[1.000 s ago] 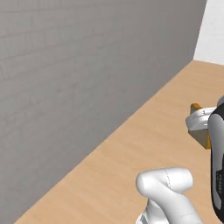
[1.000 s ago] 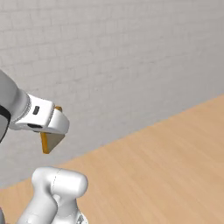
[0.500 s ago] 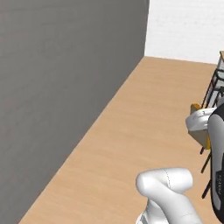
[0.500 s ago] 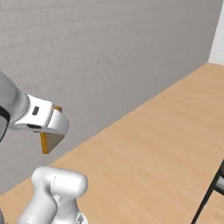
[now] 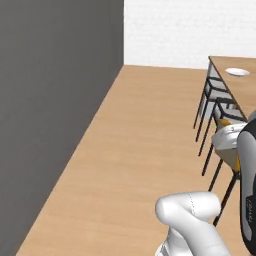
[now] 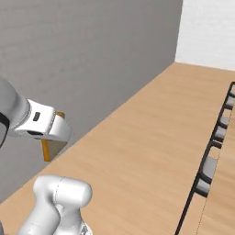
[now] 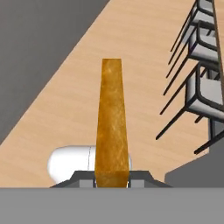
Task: Start the toaster. Once the lever pops up, take the bread to the plate on the dining counter.
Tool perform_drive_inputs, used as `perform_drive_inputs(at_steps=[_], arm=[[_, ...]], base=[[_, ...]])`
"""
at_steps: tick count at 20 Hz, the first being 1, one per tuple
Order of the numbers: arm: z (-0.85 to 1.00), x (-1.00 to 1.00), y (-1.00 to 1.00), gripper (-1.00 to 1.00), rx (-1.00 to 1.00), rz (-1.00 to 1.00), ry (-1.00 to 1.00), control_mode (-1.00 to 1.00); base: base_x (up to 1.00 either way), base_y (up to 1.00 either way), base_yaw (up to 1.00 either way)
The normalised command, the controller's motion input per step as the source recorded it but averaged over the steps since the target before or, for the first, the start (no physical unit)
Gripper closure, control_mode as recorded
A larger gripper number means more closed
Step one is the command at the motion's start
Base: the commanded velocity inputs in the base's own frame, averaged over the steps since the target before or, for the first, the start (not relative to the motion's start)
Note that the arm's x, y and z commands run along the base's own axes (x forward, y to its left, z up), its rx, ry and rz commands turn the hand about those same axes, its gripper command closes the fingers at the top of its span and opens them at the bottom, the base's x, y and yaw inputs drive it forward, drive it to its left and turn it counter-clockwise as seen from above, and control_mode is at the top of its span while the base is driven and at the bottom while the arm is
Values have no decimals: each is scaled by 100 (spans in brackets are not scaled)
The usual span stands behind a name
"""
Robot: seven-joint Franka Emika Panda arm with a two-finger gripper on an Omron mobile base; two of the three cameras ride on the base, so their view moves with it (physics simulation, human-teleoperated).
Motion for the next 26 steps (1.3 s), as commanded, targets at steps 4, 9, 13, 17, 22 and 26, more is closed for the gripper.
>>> perform_drive_inputs(at_steps=[4, 9, 13, 17, 22, 26], arm=[[0, 0, 0, 100, 0, 0, 0, 100], [0, 0, 0, 100, 0, 0, 0, 100], [0, 0, 0, 100, 0, 0, 0, 100], [0, 0, 0, 100, 0, 0, 0, 100], [0, 0, 0, 100, 0, 0, 0, 100], [0, 0, 0, 100, 0, 0, 0, 100]], base=[[56, 11, -43], [40, 33, -44], [48, 57, -37], [67, 71, -29], [76, 72, -25], [77, 74, -25]])
